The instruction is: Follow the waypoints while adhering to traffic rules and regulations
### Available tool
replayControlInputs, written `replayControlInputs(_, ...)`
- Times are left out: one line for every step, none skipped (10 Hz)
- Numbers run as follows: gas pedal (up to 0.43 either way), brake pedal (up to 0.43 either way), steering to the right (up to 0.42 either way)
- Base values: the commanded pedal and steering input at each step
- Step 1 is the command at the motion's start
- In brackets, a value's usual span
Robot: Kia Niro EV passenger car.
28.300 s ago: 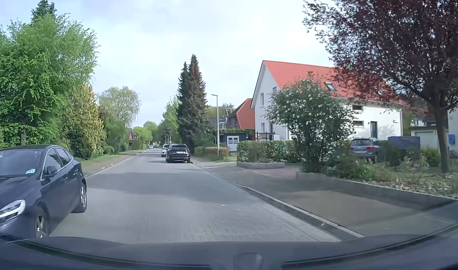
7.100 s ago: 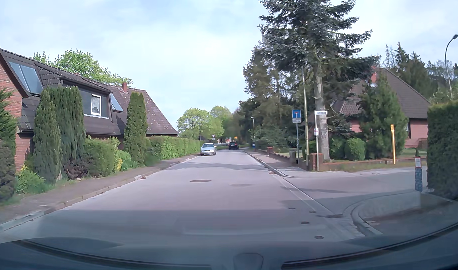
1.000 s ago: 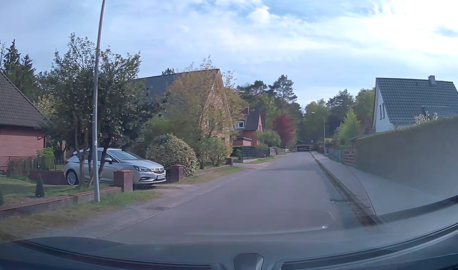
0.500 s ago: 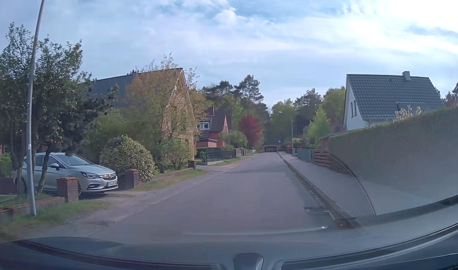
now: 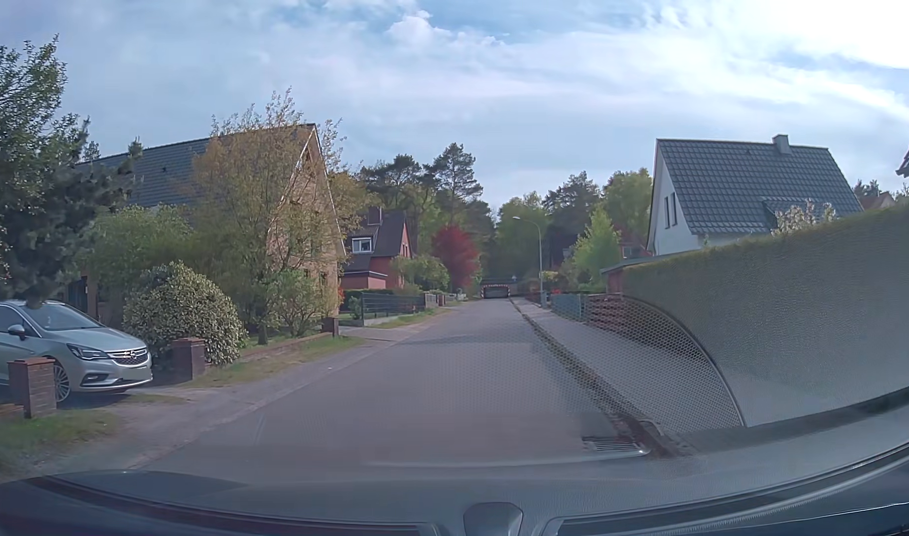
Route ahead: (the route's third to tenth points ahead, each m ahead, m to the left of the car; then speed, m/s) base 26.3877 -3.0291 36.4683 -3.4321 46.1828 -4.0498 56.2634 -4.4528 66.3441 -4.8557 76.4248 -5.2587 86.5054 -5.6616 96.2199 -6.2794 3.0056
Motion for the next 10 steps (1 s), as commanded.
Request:
replayControlInputs(0.098, 0.0, 0.1)
replayControlInputs(0.098, 0.0, 0.078)
replayControlInputs(0.098, 0.0, 0.067)
replayControlInputs(0.098, 0.0, 0.06)
replayControlInputs(0.098, 0.0, 0.055)
replayControlInputs(0.098, 0.0, 0.052)
replayControlInputs(0.098, 0.0, 0.049)
replayControlInputs(0.098, 0.0, 0.041)
replayControlInputs(0.11, 0.0, 0.033)
replayControlInputs(0.11, 0.0, 0.029)
